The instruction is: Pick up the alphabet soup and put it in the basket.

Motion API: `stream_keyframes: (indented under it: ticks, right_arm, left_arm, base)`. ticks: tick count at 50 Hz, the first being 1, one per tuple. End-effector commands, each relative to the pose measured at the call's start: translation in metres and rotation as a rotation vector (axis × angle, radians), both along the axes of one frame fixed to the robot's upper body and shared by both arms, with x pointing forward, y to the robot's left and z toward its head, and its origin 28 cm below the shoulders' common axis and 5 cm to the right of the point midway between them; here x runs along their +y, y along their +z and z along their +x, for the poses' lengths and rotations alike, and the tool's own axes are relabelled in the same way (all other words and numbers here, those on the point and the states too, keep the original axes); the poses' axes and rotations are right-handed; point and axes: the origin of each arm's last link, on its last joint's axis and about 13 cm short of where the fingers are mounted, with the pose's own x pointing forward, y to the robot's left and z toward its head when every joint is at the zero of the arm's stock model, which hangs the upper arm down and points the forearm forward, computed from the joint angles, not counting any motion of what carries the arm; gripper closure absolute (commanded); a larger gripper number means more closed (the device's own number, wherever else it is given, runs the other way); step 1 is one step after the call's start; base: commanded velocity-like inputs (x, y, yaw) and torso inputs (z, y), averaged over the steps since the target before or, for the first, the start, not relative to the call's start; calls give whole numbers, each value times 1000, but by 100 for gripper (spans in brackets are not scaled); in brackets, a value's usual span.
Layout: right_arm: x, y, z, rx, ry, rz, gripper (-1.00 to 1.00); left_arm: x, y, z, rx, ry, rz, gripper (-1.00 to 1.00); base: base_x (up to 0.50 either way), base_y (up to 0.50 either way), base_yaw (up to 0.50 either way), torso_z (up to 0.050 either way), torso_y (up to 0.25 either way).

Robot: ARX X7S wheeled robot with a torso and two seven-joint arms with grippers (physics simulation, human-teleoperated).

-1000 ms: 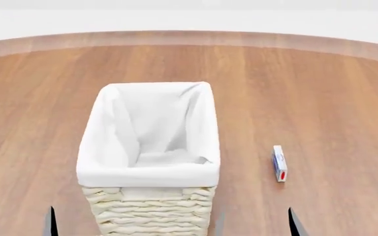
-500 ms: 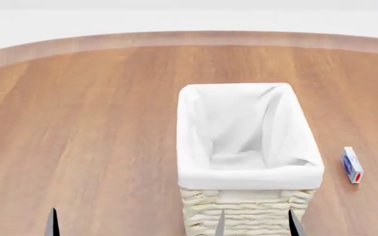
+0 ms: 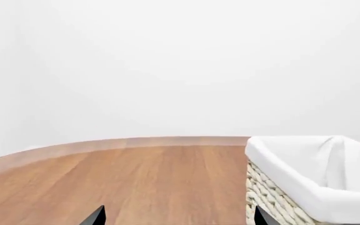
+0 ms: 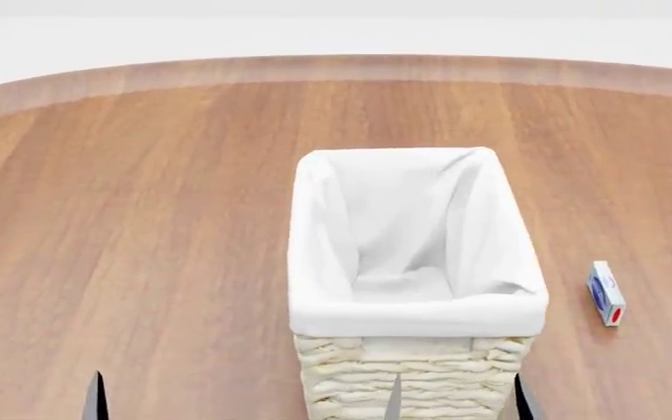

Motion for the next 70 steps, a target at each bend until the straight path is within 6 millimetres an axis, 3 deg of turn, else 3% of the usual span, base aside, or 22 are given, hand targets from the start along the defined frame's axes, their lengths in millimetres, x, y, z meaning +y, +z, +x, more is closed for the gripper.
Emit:
stream_keyframes:
  ticks: [1,6,12,19,23,30,39,45,46,50,51,53,70]
  right_arm:
    - [-1,0,1,2,-11,0,-100]
    - [-4,14,-4,-25,14,-10,-100]
    - [-31,45,-19,-34,21,-95,-100]
    - [-58,41,-36,-2,8,-127,-100]
    - [-79,26,-47,46,-26,-131,-100]
    - [-99,1,-64,126,-82,-162,-100]
    - [-113,-44,-96,177,-122,-174,-100]
    - [-116,-62,-110,211,-130,-151,-100]
    - [-118,-84,-124,242,-170,-120,-100]
    - [-117,-99,-131,264,-182,-97,-100]
    - [-105,-115,-115,150,-155,-16,-100]
    - [-110,-146,-143,321,-203,-8,-100]
    - [-106,-161,-142,336,-212,12,-100]
  left_arm:
    - [0,0,0,1,3,1,-100]
    - [0,-1,1,3,5,4,-100]
    - [1,-4,4,11,14,8,-100]
    - [-1,-4,3,12,13,19,-100]
    - [0,-5,4,13,21,20,-100]
    - [2,-4,5,10,33,24,-100]
    - [2,-8,9,23,38,31,-100]
    - [3,-8,9,22,46,33,-100]
    - [2,-10,10,27,45,36,-100]
    - [2,-10,10,30,44,34,-100]
    - [1,-10,9,32,43,35,-100]
    - [1,-10,9,32,43,35,-100]
    - [2,-12,10,36,44,32,-100]
  base:
    - [0,0,0,0,0]
    - [0,0,0,0,0]
    - [0,0,0,0,0]
    - [0,0,0,0,0]
    - [0,0,0,0,0]
    - [0,0,0,0,0]
    - [0,0,0,0,0]
    - [0,0,0,0,0]
    - [0,0,0,0,0]
    - [0,0,0,0,0]
    - [0,0,0,0,0]
    - [0,0,0,0,0]
    - [0,0,0,0,0]
